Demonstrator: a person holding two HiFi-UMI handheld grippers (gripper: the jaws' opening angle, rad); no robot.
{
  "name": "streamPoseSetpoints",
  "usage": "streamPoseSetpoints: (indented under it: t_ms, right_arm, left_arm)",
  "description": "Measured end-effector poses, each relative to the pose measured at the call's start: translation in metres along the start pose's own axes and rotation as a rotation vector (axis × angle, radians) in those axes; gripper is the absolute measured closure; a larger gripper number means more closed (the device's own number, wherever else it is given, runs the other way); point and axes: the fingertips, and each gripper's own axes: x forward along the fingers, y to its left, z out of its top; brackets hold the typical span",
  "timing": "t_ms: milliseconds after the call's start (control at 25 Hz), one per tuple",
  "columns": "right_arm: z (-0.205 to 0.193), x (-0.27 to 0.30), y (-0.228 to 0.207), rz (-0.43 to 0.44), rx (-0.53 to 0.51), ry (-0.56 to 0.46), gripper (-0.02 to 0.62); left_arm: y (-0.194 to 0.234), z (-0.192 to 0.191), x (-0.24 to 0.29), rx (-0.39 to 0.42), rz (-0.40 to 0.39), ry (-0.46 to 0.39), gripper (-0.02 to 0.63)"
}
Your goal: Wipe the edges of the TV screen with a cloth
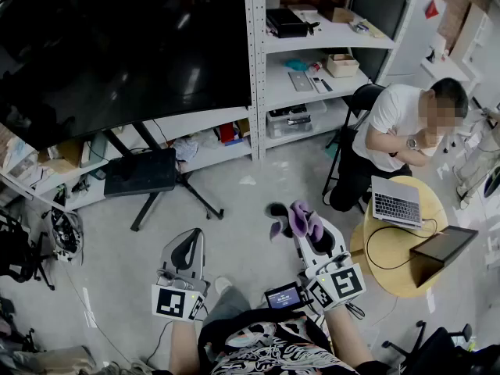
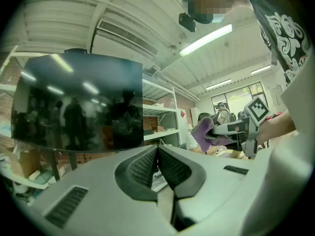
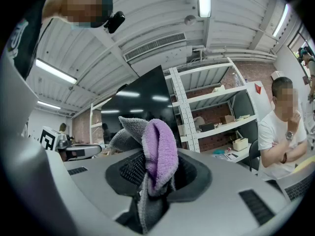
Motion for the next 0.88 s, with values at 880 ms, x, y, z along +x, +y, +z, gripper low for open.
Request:
streamPoseSetpoints:
  t_ms: [880]
  right_arm:
    - [0.002,0.183,-0.090,-0.138,-0.058,0.032,0.456]
  left_arm:
    - [0.121,-0.011,0.193,-0.002,-0.027,-0.023,0.589]
